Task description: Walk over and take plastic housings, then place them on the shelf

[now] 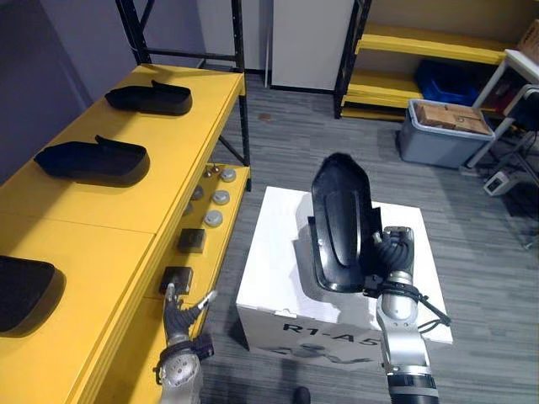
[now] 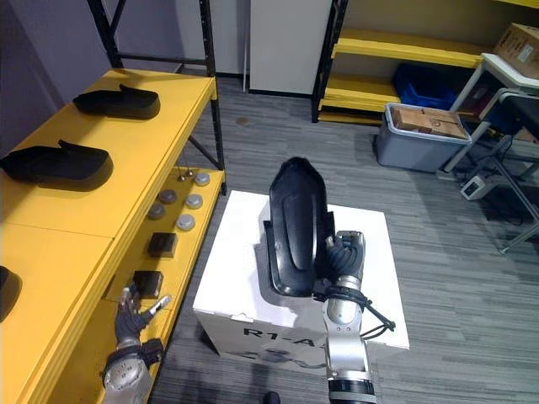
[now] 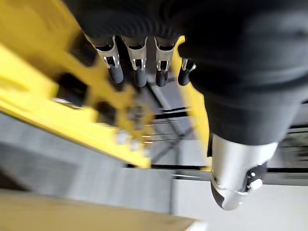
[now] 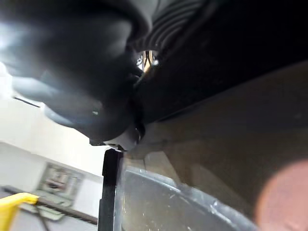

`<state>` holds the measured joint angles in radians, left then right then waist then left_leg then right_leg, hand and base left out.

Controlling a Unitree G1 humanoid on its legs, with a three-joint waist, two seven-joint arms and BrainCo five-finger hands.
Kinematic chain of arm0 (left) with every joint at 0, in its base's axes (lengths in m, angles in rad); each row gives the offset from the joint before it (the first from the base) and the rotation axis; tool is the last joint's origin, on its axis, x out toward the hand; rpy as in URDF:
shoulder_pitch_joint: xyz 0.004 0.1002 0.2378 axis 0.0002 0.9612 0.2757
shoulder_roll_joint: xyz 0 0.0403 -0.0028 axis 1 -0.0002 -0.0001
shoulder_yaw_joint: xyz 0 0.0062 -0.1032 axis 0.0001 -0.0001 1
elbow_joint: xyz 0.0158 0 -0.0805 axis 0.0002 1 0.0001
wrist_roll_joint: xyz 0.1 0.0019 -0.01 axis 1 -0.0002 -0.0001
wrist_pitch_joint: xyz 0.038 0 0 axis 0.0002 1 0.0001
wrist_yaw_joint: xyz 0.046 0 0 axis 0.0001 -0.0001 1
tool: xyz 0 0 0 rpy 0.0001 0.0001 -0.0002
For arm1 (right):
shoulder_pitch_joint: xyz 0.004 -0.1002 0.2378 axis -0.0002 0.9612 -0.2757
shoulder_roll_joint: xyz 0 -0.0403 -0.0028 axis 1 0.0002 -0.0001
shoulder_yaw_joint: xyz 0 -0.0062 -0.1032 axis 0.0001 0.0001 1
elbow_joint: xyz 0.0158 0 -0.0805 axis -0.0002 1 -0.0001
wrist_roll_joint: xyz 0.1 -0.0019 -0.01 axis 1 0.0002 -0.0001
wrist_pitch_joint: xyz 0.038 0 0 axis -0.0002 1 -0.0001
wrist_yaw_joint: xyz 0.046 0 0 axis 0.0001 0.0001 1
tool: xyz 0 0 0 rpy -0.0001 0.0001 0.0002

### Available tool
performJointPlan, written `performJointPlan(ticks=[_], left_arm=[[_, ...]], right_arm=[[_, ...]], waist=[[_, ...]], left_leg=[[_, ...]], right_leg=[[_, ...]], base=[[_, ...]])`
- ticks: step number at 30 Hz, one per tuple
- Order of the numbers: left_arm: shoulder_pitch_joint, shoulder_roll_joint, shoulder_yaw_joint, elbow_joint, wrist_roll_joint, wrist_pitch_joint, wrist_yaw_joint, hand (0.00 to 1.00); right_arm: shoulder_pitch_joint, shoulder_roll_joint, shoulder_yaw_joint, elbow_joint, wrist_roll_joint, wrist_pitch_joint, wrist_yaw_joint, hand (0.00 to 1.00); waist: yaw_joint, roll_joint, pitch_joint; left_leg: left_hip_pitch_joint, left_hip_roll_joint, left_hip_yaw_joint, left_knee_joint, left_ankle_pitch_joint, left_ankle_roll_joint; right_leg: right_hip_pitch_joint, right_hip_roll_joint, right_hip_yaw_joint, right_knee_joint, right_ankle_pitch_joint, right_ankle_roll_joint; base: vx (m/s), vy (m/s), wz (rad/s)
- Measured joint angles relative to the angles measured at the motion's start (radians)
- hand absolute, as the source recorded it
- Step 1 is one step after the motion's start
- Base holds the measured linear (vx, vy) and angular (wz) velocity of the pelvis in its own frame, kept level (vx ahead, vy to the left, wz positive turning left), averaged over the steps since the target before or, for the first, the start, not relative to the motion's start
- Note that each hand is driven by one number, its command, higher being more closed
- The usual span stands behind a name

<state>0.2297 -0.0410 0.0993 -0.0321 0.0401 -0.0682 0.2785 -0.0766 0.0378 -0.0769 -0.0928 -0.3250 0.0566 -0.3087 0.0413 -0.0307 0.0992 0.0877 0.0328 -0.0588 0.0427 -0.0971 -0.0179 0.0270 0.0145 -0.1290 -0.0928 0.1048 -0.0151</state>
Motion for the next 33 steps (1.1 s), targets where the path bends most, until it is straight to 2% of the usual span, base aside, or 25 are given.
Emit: performJointPlan(ticks=[6,15,21,22,33], left_arm=[[-0.064,0.012,-0.150,-0.152,-0.060,-0.039,-0.006,0.00],[-0.214,0.017,-0.393,-0.143,-0.207,-0.040,-0.049,0.00],[-0.250,0.037,-0.415,-0.108,-0.297,-0.038,-0.041,0.00],[-0.260,0.042,-0.416,-0.098,-0.320,-0.036,-0.039,1.00],[-0.275,0.113,-0.419,-0.047,-0.434,-0.022,0.031,1.00]], right_arm=[[-0.001,0.001,0.067,-0.076,-0.003,-0.021,-0.007,1.00],[-0.026,-0.028,0.244,-0.136,-0.074,-0.053,-0.003,1.00],[-0.038,-0.044,0.287,-0.135,-0.102,-0.056,-0.005,1.00],[-0.038,-0.046,0.292,-0.133,-0.109,-0.056,-0.005,1.00],[0.009,-0.164,0.346,-0.132,-0.108,-0.071,-0.004,1.00]], waist=[[0.001,0.001,-0.001],[-0.006,0.005,-0.005],[-0.021,0.018,-0.030],[-0.025,0.018,-0.033],[-0.041,0.024,-0.050]], left_leg=[[0.003,-0.003,-0.003,0.001,0.003,0.004],[0.002,-0.004,0.006,0.004,0.003,0.004],[-0.006,-0.005,0.007,0.005,0.003,0.004],[-0.010,-0.005,0.007,0.008,0.003,0.005],[-0.032,-0.004,0.030,0.033,0.002,0.004]], right_leg=[[0.005,-0.002,-0.006,0.000,0.001,-0.002],[-0.001,0.003,0.009,0.000,0.007,-0.007],[-0.009,0.006,0.011,0.000,0.010,-0.007],[-0.012,0.006,0.012,0.000,0.012,-0.008],[-0.030,0.003,0.036,0.000,0.035,-0.013]], base=[[0.00,0.000,0.03],[0.00,0.000,-0.05],[0.00,0.000,0.00],[0.00,0.000,0.00],[-0.04,0.021,-0.07]])
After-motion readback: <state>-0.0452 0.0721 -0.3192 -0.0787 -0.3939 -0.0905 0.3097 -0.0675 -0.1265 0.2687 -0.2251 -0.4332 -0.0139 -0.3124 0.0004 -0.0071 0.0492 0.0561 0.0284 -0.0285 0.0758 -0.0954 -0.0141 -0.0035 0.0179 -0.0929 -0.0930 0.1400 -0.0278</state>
